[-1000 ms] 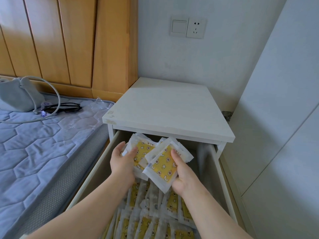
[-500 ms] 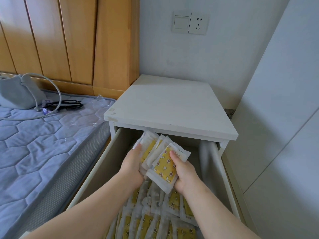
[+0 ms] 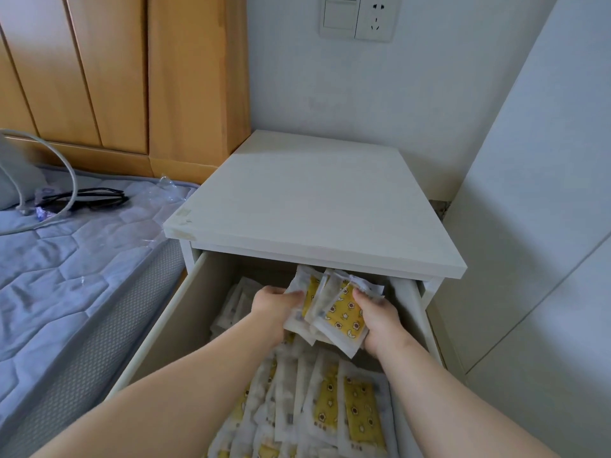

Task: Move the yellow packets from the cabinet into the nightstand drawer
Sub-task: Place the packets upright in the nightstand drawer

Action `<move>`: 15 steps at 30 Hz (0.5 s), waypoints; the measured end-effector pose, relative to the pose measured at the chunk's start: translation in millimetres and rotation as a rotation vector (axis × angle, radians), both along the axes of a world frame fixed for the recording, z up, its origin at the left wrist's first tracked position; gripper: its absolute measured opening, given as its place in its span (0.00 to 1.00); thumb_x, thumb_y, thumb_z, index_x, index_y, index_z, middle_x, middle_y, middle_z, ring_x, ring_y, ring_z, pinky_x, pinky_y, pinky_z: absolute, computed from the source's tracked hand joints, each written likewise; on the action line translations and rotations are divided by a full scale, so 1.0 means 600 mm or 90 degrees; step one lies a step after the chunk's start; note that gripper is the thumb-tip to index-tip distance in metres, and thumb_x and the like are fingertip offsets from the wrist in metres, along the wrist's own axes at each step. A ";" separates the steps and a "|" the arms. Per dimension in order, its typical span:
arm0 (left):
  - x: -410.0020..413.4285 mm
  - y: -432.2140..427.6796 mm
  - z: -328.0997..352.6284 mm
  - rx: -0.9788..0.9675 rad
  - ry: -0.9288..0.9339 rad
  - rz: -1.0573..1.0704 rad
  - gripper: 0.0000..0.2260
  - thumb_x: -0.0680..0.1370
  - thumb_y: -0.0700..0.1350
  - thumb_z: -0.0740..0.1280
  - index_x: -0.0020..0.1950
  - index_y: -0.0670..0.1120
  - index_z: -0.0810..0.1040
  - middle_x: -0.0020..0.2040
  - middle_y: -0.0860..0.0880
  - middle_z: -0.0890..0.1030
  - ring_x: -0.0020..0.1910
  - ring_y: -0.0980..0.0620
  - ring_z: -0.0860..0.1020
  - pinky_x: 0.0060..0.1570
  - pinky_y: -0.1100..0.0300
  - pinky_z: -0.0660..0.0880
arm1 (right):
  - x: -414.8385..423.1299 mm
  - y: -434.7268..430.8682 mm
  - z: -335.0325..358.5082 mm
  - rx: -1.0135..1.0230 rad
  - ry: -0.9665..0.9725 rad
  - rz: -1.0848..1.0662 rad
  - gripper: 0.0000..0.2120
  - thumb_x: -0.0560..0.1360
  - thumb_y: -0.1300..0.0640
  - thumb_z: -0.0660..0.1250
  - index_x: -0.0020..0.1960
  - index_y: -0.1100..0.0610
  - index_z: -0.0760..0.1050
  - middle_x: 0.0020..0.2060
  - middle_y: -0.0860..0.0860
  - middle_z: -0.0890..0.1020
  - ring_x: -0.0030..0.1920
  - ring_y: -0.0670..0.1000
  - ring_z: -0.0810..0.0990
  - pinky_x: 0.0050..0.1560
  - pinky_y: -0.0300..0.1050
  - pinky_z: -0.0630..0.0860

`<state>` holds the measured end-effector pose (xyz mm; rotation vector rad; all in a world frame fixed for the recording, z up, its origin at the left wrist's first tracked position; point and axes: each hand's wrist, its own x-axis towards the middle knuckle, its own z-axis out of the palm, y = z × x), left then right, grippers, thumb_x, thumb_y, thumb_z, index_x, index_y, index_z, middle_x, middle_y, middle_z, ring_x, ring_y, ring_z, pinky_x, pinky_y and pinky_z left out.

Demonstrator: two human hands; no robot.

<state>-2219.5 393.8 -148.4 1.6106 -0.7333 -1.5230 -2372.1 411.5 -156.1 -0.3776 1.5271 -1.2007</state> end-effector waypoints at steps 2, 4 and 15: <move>-0.017 -0.019 -0.024 0.026 -0.009 0.018 0.12 0.73 0.41 0.72 0.51 0.45 0.71 0.49 0.44 0.78 0.51 0.42 0.79 0.54 0.46 0.77 | -0.007 -0.020 -0.014 0.022 0.033 -0.004 0.03 0.76 0.57 0.67 0.47 0.56 0.74 0.40 0.56 0.80 0.39 0.56 0.80 0.47 0.55 0.78; -0.029 -0.030 -0.044 0.059 0.006 0.025 0.13 0.74 0.42 0.71 0.54 0.46 0.70 0.52 0.44 0.78 0.53 0.42 0.78 0.56 0.46 0.76 | -0.009 -0.034 -0.027 0.055 0.064 -0.002 0.04 0.76 0.57 0.68 0.46 0.56 0.74 0.39 0.56 0.80 0.41 0.57 0.81 0.50 0.57 0.79; -0.049 -0.053 -0.102 -0.040 -0.274 -0.082 0.15 0.78 0.48 0.65 0.63 0.45 0.73 0.51 0.47 0.78 0.47 0.48 0.76 0.45 0.59 0.70 | -0.018 -0.067 -0.079 0.117 0.331 0.076 0.05 0.77 0.59 0.65 0.49 0.61 0.76 0.42 0.55 0.80 0.42 0.53 0.79 0.32 0.38 0.70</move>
